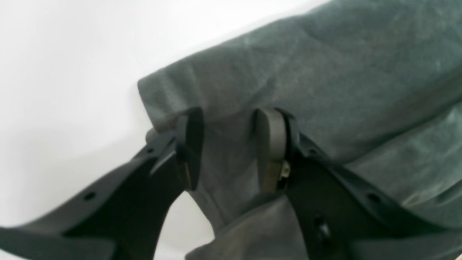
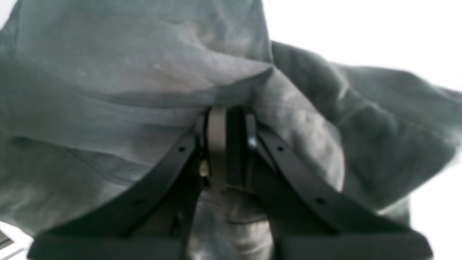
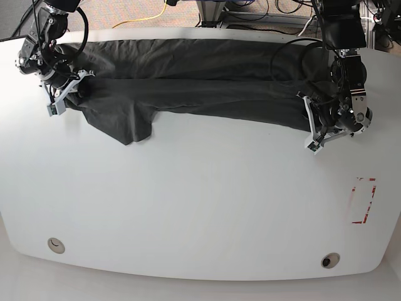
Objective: Layout the t-shirt on the table in an organized manner, then fold the t-shirt properly
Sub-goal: 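Grasp the folded edge with both grippers and pull it flat, then move the right gripper onto the folded shirt and pinch the fabric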
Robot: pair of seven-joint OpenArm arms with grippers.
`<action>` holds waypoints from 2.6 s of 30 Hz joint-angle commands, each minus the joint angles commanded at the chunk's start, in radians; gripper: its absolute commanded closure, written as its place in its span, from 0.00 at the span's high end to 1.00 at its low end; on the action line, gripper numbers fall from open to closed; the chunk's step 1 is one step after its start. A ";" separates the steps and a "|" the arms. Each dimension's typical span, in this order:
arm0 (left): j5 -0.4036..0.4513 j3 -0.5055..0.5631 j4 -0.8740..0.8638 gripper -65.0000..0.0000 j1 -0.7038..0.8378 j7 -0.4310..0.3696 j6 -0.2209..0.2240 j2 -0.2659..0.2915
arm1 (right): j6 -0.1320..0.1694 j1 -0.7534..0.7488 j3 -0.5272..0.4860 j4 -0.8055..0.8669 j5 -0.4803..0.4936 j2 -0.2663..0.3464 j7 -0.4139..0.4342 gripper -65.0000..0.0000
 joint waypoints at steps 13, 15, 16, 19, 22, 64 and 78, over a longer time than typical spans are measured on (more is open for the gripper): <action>0.000 0.084 -0.006 0.33 -0.011 -0.080 0.000 0.000 | 0.000 0.034 0.000 0.002 -0.008 -0.008 0.000 0.11; -0.002 0.084 -0.005 0.33 -0.012 -0.078 0.000 0.000 | 0.000 0.037 0.000 0.002 -0.008 -0.009 -0.002 0.11; -0.002 0.084 -0.002 0.33 -0.012 -0.078 0.000 0.000 | 0.000 0.037 0.000 0.003 -0.008 -0.009 -0.003 0.11; -0.003 0.081 0.011 0.33 -0.012 -0.075 0.000 0.000 | 0.000 0.038 0.000 0.015 0.002 -0.008 -0.005 0.11; -0.002 0.078 0.043 0.33 -0.008 -0.074 0.000 -0.008 | 0.000 0.048 0.003 0.054 -0.006 -0.006 -0.008 0.11; -0.006 -0.183 0.288 0.33 0.026 0.023 0.000 -0.086 | 0.000 0.339 -0.100 -0.137 -0.176 -0.068 -0.049 1.00; -0.006 -0.189 0.288 0.33 0.026 0.023 0.000 -0.086 | 0.000 0.304 -0.147 -0.137 -0.183 -0.140 -0.015 0.78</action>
